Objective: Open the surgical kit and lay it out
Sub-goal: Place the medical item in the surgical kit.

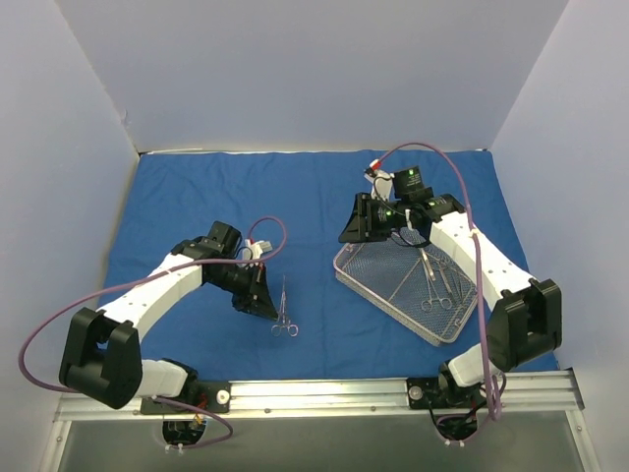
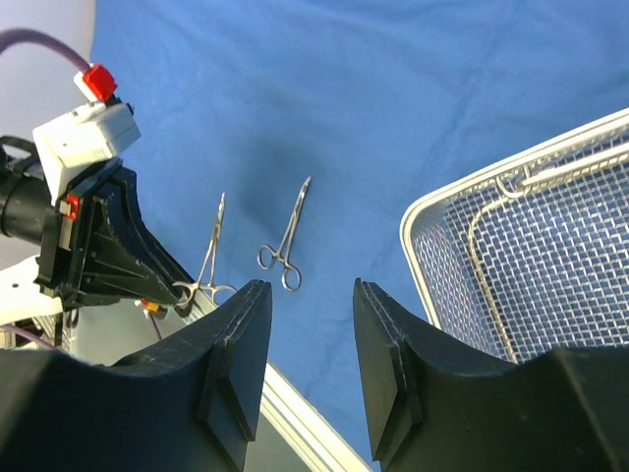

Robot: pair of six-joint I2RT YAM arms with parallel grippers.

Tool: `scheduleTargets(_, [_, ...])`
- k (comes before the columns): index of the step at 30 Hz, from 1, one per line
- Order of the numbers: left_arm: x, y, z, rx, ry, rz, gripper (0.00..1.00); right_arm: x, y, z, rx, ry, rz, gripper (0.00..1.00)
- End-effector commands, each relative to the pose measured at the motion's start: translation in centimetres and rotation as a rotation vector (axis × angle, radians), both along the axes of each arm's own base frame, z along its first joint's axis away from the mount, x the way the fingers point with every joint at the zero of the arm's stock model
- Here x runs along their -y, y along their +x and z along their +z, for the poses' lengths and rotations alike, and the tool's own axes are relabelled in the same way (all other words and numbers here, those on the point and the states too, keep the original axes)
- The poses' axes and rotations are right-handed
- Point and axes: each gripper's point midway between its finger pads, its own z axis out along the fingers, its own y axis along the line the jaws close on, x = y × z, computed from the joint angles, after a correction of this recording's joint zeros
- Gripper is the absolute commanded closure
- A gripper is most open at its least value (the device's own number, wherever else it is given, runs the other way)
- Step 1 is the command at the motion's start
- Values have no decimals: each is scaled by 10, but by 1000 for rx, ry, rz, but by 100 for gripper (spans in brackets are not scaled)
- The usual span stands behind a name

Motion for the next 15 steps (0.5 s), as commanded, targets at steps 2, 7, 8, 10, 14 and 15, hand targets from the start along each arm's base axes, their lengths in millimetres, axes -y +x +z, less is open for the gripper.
scheduleTargets(2, [14,13,8,33,-78,-5,98,-1,-10,2,1,10,36,62])
scheduleTargets(7, [20,23,-2,-26,-97,12,98,0,-9,1,1,1,37,62])
scheduleTargets(8, [22,27,-2,-19,-109,16,98,0,-10,0,-3,-1,38,62])
scheduleTargets(10, [22,28,-8,-48,-108,32,98,1,-12,1,-2,-2,35,62])
scheduleTargets(14, [23,33,-11,-52,-120,44,98,4,-19,-4,-15,-5,34,62])
scheduleTargets(15, [23,33,-14,-64,-122,46,98,4,-20,-5,-16,-4,35,62])
